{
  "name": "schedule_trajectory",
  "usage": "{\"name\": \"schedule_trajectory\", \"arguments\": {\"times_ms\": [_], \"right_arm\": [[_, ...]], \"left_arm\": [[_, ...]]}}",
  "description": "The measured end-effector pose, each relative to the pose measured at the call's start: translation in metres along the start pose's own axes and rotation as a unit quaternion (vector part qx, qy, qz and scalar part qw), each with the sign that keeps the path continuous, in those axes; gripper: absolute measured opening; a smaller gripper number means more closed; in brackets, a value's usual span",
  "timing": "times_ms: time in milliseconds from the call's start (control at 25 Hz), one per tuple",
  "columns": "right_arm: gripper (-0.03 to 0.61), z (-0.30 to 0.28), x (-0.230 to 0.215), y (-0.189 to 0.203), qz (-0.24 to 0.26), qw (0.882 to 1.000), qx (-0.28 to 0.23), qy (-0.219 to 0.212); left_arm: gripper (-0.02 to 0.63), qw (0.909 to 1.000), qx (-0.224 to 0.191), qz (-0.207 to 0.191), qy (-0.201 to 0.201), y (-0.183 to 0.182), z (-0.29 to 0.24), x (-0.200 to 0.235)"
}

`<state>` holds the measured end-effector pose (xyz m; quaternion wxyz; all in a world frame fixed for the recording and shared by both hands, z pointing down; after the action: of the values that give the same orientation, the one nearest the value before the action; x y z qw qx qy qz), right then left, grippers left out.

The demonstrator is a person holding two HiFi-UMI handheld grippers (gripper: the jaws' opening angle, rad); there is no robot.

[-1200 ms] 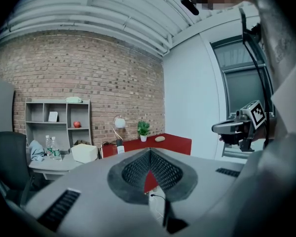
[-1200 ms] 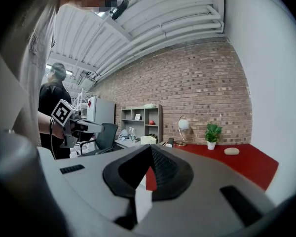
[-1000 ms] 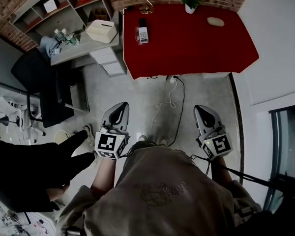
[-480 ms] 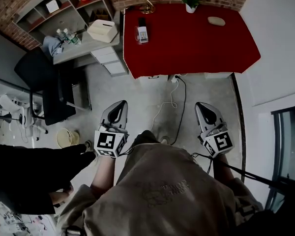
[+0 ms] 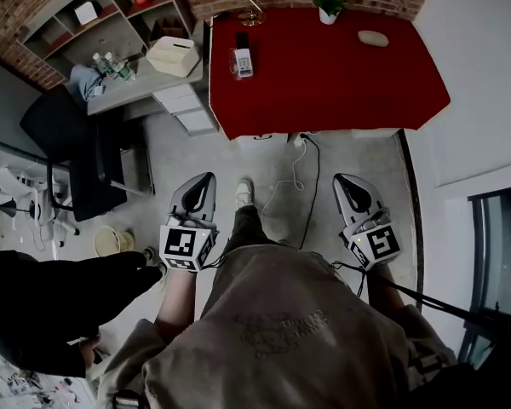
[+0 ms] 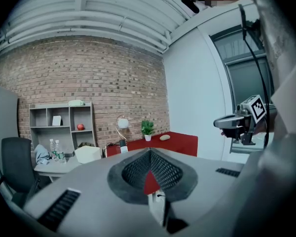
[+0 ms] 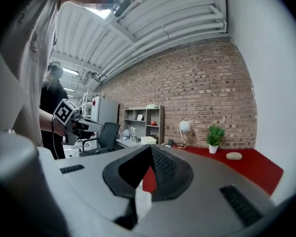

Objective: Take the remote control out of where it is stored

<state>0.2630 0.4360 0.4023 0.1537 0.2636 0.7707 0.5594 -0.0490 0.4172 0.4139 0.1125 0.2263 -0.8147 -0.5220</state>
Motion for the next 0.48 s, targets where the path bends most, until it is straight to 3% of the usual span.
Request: {"name": "schedule_trajectory", "arguments": {"times_ms": [120, 280, 480], "right_arm": [[0.012, -0.015, -0.005, -0.001, 0.002, 1.0, 0.001, 0.001], [0.012, -0.043, -0.014, -0.007, 0.006, 1.0, 0.0, 0.007], [0.012, -0.079, -0.028, -0.021, 0.012, 1.0, -0.002, 0.018]], "left_arm": [[0.011, 0.9999, -0.007, 0.01, 0.002, -0.002, -0.011, 0.01], [0.011, 0.9991, -0.001, -0.041, -0.003, -0.006, -0.031, 0.025], [0.011, 0.9993, -0.002, -0.036, 0.003, -0.015, -0.064, 0.059]]}}
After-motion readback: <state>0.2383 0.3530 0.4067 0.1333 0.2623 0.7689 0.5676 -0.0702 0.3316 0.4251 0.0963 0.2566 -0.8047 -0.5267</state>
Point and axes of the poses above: the fingertips, and each gripper's own axes: z backward along the fingers, x to its left, y out of its underside, the point moved 5 cm from there along z, backward along the fingers, and after that the axes turned 13 degrees about x, right-handed, at the moved point
